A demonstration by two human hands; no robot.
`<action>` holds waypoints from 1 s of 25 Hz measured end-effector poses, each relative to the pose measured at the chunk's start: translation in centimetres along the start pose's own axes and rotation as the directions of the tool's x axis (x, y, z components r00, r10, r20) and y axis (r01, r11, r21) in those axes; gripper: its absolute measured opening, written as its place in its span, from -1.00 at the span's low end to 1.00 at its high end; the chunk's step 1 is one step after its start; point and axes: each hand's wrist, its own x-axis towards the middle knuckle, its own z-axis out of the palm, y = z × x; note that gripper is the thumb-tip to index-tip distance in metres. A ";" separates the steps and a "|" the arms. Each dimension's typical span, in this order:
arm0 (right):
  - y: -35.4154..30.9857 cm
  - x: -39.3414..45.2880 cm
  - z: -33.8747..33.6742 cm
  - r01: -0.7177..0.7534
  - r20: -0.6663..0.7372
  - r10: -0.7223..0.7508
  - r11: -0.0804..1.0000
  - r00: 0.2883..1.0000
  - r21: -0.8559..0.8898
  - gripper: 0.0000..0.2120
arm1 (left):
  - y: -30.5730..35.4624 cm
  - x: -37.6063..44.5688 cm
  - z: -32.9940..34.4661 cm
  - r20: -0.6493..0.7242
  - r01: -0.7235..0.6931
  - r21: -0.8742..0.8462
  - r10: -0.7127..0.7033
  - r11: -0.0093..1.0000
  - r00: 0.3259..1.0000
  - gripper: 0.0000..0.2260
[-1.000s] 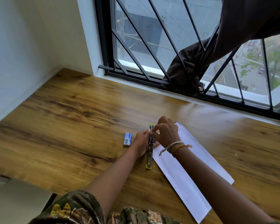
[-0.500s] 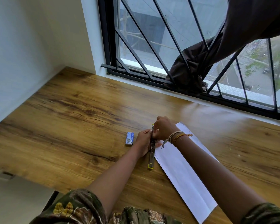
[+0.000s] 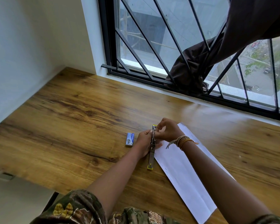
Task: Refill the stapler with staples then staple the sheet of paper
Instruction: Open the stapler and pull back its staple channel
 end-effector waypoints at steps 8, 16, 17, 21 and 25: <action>3.2 0.7 -0.3 -0.125 -0.170 0.097 0.978 0.981 -0.166 -0.94 | 0.1 -0.1 0.2 -0.005 0.015 -0.022 -0.015 1.000 1.000 -0.72; 4.8 2.3 -0.7 -0.015 -0.096 -0.017 0.947 0.995 -0.321 -0.94 | 0.1 0.1 0.2 -0.014 0.028 -0.043 -0.028 0.999 1.000 -0.71; 4.9 2.2 -0.6 -0.024 -0.147 -0.017 0.963 0.989 -0.269 -0.95 | 0.1 0.1 0.3 -0.014 0.027 -0.042 -0.027 0.999 1.000 -0.70; 4.6 0.0 0.7 -0.048 -0.490 0.089 0.994 0.867 0.096 -0.95 | 0.0 0.2 0.2 -0.022 0.026 -0.045 -0.027 0.999 0.999 -0.69; 3.8 -3.5 2.6 0.024 -0.495 0.050 0.990 0.867 0.141 -0.89 | -0.1 0.2 0.1 -0.015 0.024 -0.034 -0.025 0.999 1.000 -0.70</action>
